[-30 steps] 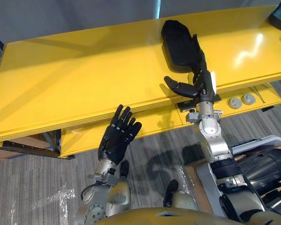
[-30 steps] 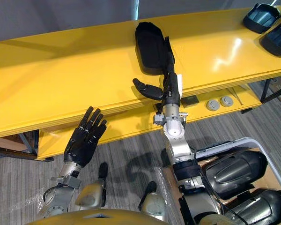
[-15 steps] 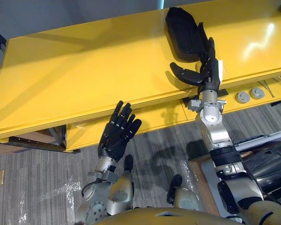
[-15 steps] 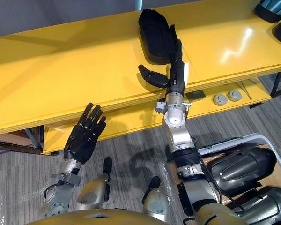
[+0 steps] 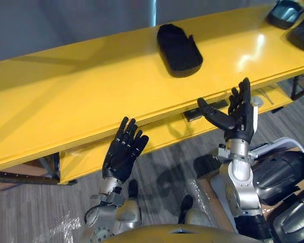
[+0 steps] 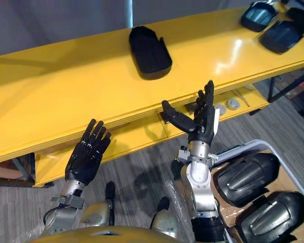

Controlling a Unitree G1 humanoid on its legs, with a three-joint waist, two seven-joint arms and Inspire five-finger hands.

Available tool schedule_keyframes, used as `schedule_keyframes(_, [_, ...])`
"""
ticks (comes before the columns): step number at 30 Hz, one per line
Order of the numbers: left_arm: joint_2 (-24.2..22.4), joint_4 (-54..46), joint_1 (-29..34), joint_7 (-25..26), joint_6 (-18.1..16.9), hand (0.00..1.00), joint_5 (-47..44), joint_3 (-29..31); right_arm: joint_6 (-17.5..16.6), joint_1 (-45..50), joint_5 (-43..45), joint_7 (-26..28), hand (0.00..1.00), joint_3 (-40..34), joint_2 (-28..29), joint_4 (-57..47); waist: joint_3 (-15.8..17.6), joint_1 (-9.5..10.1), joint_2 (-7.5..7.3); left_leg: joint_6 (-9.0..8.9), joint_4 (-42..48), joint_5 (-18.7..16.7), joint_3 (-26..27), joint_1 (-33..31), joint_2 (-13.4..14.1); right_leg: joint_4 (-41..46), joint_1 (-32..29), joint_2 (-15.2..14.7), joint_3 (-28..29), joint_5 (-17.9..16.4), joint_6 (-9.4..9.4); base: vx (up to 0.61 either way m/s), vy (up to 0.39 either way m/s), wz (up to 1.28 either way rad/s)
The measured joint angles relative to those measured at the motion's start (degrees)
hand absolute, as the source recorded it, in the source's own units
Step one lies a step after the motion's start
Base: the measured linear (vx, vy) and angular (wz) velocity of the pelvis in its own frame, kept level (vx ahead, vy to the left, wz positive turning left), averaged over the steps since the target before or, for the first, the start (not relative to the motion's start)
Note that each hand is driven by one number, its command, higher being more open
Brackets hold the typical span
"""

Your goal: Walk over and take three plastic housings, then place them on the shelf

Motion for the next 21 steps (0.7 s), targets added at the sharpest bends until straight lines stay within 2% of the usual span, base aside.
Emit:
schedule_keyframes(3, [0.11,-7.27,-3.73,-4.62,1.28,1.00,0.46,-3.82,0.39,5.51,0.01,-0.65,1.00,-0.99,2.27,-1.06,-2.38,-2.00,-1.77,0.23,-0.01,-1.16,4.27,1.27,0.15,-1.15,-0.85,0.15,3.92,0.99,0.01,-0.01,0.021,-0.63])
schedule_keyframes(5, [0.18,-9.53,-8.78,-7.74,1.36,1.00,1.96,-6.89,0.54,9.64,0.02,-1.46,1.00,-1.88,3.22,-2.43,-5.06,-4.60,-2.50,-0.06,0.04,-1.87,8.13,2.47,0.54,-2.04,-1.82,0.44,7.85,2.22,0.57,0.04,0.014,-0.92])
schedule_keyframes(6, [0.20,-9.47,-10.00,-8.20,1.43,1.00,2.37,-7.53,0.54,10.58,0.15,-1.59,1.00,-2.45,3.28,-2.64,-5.39,-5.10,-2.59,-0.27,0.05,-2.30,9.68,3.36,0.65,-2.28,-1.86,0.65,9.20,2.71,0.54,0.06,0.021,-1.23])
schedule_keyframes(8, [0.29,-8.42,-13.79,-8.10,2.16,1.00,3.01,-8.65,0.54,14.94,2.02,-1.60,1.00,-6.05,3.23,-4.94,-6.47,-8.26,-2.46,-0.85,0.10,-4.03,15.84,6.91,0.86,-3.09,-1.97,1.73,15.25,3.41,0.68,0.04,0.034,-1.34])
schedule_keyframes(9, [0.37,-7.66,-14.19,-7.83,2.18,1.00,3.03,-8.87,0.54,16.07,2.57,-1.56,1.00,-7.33,3.22,-5.55,-6.73,-9.16,-2.36,-1.03,0.24,-4.50,17.26,7.59,0.93,-3.17,-2.13,2.05,16.63,3.50,0.72,0.06,0.028,-1.29])
schedule_keyframes(11, [0.68,-3.89,-14.93,-5.15,2.22,1.00,4.57,-9.18,0.46,19.90,3.28,-1.57,1.00,-12.80,3.19,-6.39,-7.63,-12.25,-1.79,-2.07,1.16,-6.46,22.54,9.85,1.74,-3.95,-2.85,3.57,21.94,3.91,1.16,0.08,-0.001,-1.25])
schedule_keyframes(12, [0.88,-2.84,-15.37,-4.30,2.23,1.00,4.83,-9.33,0.41,20.81,4.25,-1.54,1.00,-14.08,3.17,-6.42,-7.70,-12.93,-1.67,-2.27,1.44,-6.81,23.66,10.31,1.89,-4.07,-2.96,3.88,22.71,4.04,1.18,0.08,-0.021,-1.09])
schedule_keyframes(14, [1.48,-0.29,-16.42,0.10,2.21,1.00,5.34,-9.15,0.30,24.58,6.69,-1.01,1.00,-16.94,3.25,-6.42,-7.95,-15.83,-1.21,-3.10,2.17,-7.91,27.69,11.86,2.92,-4.11,-3.77,5.35,25.28,4.49,1.06,0.07,-0.042,-0.90])
schedule_keyframes(18, [1.31,1.19,-18.48,5.08,1.36,1.00,4.69,-8.85,0.09,29.61,8.71,1.51,1.00,-17.17,4.73,-6.42,-8.06,-18.14,-0.75,-4.22,2.94,-8.78,30.42,13.19,4.69,-4.72,-3.55,7.33,26.94,5.04,0.49,0.04,-0.052,-0.40])
schedule_keyframes(21, [0.10,1.24,-18.81,6.64,-0.04,1.00,4.63,-8.49,0.05,29.24,8.72,3.73,1.00,-16.27,5.48,-6.42,-8.07,-18.33,-0.39,-4.40,3.31,-8.92,30.59,13.07,5.15,-4.94,-3.53,7.66,26.88,5.16,0.34,0.00,-0.013,-0.04])
